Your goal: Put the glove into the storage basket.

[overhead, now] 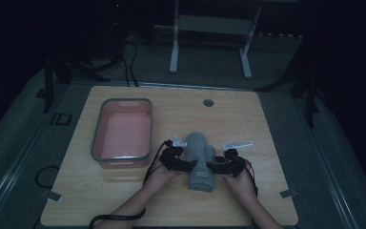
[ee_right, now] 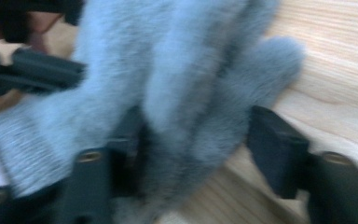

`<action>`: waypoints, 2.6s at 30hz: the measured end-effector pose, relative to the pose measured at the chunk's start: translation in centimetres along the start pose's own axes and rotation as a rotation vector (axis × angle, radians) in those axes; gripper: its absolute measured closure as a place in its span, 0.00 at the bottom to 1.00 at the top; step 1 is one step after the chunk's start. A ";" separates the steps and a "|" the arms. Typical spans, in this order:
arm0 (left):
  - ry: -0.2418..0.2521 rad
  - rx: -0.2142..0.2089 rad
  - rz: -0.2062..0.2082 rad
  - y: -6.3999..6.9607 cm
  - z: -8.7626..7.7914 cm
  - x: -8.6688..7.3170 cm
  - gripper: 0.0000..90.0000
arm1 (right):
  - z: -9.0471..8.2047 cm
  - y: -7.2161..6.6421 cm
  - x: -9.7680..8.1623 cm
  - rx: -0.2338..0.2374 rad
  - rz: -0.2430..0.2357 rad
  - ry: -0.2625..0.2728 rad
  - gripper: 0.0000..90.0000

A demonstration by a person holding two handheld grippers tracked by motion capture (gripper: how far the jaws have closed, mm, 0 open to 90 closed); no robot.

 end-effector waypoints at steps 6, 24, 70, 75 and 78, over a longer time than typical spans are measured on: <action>-0.016 -0.026 -0.014 -0.2 0.9 0.6 0.21 | 0.0 0.4 0.1 0.051 -0.040 -0.026 0.80; -0.063 -0.198 0.067 -0.1 1.8 2.1 0.77 | -0.1 0.4 0.3 0.024 -0.075 -0.039 0.86; 0.073 -0.003 0.142 -1.7 -15.6 8.1 0.88 | -8.3 -6.5 11.4 0.204 -0.164 0.213 0.92; 0.092 0.029 0.133 -3.6 -18.3 7.9 0.88 | -8.1 -8.6 14.4 0.205 -0.209 0.221 0.92; 0.097 0.047 0.124 -5.0 -19.8 7.4 0.88 | -7.6 -10.0 16.0 0.209 -0.229 0.214 0.92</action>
Point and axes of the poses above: each handheld gripper's, and its own axes: z roughly forward along the jaws, x roughly out of its top, y roughly to its right, the point moved 2 cm from there along z, roughly forward along the jaws, and after that the axes turned 12 degrees about -y, right-handed, at the moved point
